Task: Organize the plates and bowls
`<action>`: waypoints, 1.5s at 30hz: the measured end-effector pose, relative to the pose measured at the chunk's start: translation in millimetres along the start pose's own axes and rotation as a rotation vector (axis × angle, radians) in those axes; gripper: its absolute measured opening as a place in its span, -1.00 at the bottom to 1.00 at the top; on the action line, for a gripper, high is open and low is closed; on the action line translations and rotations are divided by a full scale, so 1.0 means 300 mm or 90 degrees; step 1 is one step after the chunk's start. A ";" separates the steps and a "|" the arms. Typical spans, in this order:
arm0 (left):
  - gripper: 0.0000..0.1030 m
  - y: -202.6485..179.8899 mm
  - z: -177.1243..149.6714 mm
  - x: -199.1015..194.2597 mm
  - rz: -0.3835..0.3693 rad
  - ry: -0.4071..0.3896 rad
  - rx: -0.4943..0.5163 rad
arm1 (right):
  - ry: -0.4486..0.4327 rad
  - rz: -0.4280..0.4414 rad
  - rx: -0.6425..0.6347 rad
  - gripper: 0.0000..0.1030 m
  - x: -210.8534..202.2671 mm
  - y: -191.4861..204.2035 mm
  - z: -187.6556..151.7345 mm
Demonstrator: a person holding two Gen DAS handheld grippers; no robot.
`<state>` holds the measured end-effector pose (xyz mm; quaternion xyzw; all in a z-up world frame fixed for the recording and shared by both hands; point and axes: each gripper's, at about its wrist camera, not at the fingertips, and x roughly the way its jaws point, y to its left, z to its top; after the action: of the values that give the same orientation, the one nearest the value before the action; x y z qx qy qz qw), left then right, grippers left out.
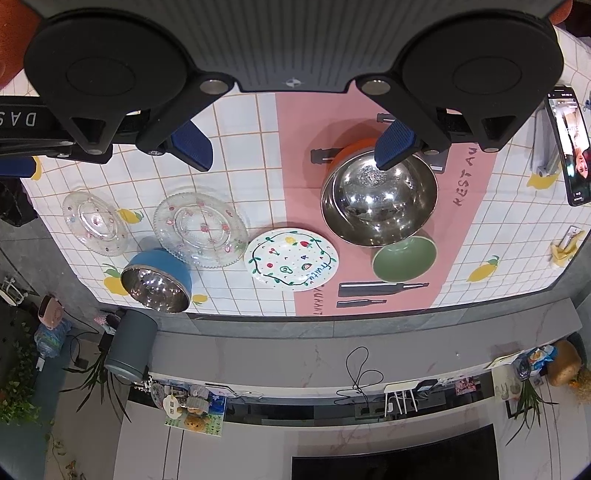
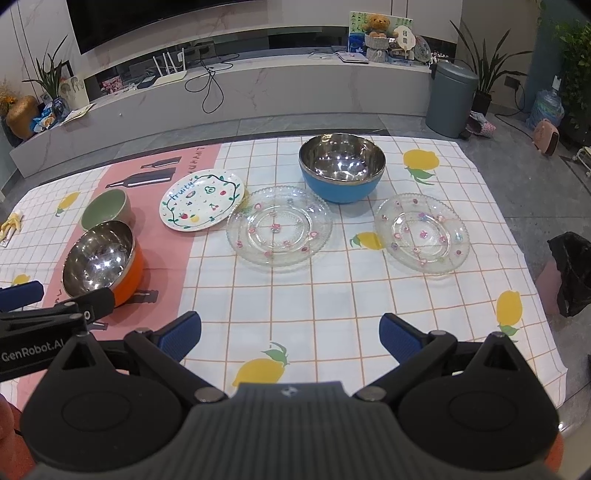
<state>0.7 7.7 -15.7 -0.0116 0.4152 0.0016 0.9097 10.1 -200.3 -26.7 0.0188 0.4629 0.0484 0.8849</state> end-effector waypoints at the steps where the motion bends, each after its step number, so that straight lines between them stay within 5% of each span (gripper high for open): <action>1: 1.00 0.001 0.001 -0.001 -0.001 0.000 0.000 | 0.000 -0.001 -0.001 0.95 0.001 0.002 0.000; 30: 1.00 -0.008 -0.014 0.001 -0.001 0.001 0.004 | -0.001 0.005 0.003 0.95 0.001 -0.003 -0.006; 37: 1.00 0.007 -0.072 -0.002 -0.002 -0.052 0.037 | -0.097 -0.002 -0.045 0.95 0.001 0.022 -0.062; 45: 0.39 0.149 -0.076 0.006 0.011 -0.069 -0.026 | -0.094 0.071 -0.060 0.80 0.059 0.091 -0.069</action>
<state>-15.9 51.8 -33.0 -0.0266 0.3655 0.0182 0.9303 1.4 -171.6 -50.8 0.0064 0.3920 0.1175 0.9124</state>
